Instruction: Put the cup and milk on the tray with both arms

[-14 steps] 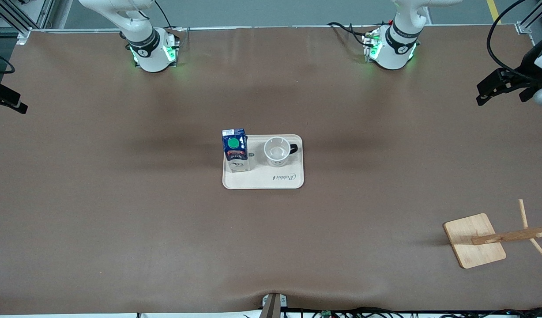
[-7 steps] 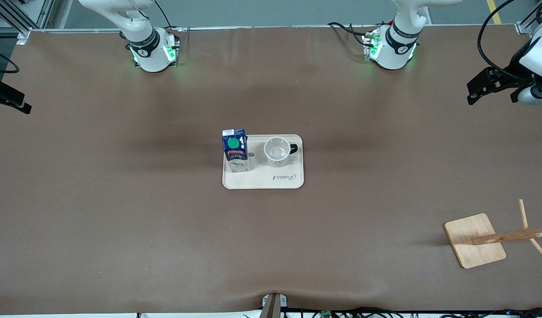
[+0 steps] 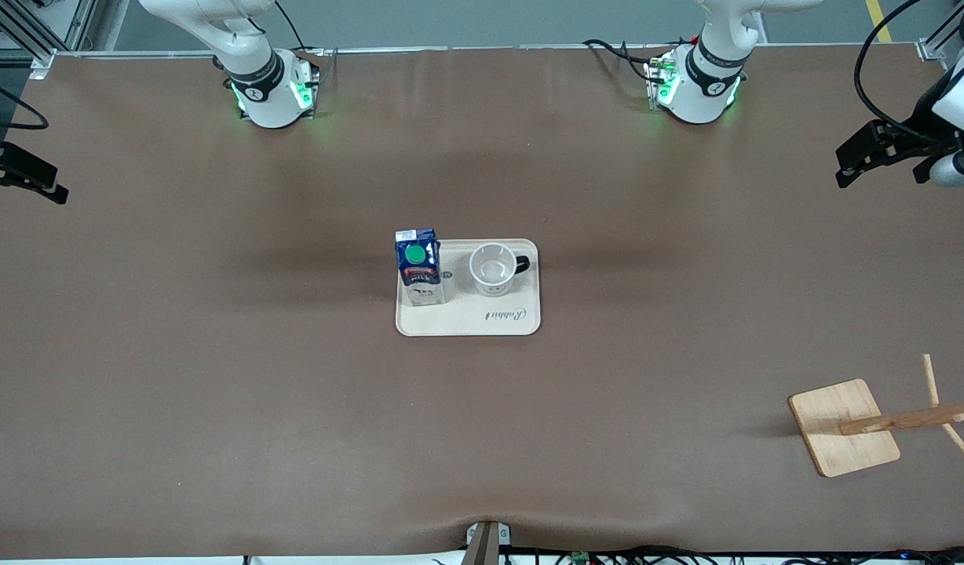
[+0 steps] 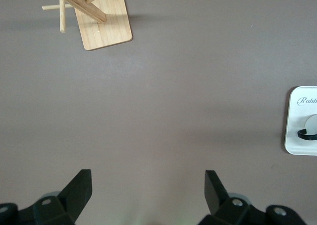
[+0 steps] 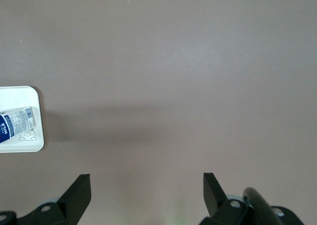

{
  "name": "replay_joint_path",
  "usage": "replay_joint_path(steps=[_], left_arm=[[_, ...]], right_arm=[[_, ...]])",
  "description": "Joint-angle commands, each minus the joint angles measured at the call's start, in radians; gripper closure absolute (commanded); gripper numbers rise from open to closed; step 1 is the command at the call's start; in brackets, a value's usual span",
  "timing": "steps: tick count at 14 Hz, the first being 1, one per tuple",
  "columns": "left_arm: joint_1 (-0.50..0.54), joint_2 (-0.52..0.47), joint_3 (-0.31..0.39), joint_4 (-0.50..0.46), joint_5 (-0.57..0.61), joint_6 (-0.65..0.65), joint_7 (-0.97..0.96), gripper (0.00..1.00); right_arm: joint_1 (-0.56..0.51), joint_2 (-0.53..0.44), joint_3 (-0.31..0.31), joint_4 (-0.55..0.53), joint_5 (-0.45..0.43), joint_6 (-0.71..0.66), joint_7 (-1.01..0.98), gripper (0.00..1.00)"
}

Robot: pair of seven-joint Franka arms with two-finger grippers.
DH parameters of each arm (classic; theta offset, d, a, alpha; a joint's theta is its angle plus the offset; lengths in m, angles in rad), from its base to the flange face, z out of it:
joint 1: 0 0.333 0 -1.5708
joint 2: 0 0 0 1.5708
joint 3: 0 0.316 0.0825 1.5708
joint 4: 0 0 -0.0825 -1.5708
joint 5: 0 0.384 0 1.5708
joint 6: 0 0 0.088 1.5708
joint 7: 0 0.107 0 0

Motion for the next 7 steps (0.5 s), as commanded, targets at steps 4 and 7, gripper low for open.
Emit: replay_joint_path(steps=[4,7], left_arm=[[0.002,0.011,0.004,0.027,-0.017,-0.012,-0.042,0.0],[0.0,0.012,0.004,0.027,-0.017,-0.01,-0.095,0.0]], right_arm=[[0.001,-0.033,-0.001,-0.037,-0.001,0.016,-0.006,0.0],[0.0,-0.032,-0.001,-0.037,-0.001,0.014,-0.006,0.0]])
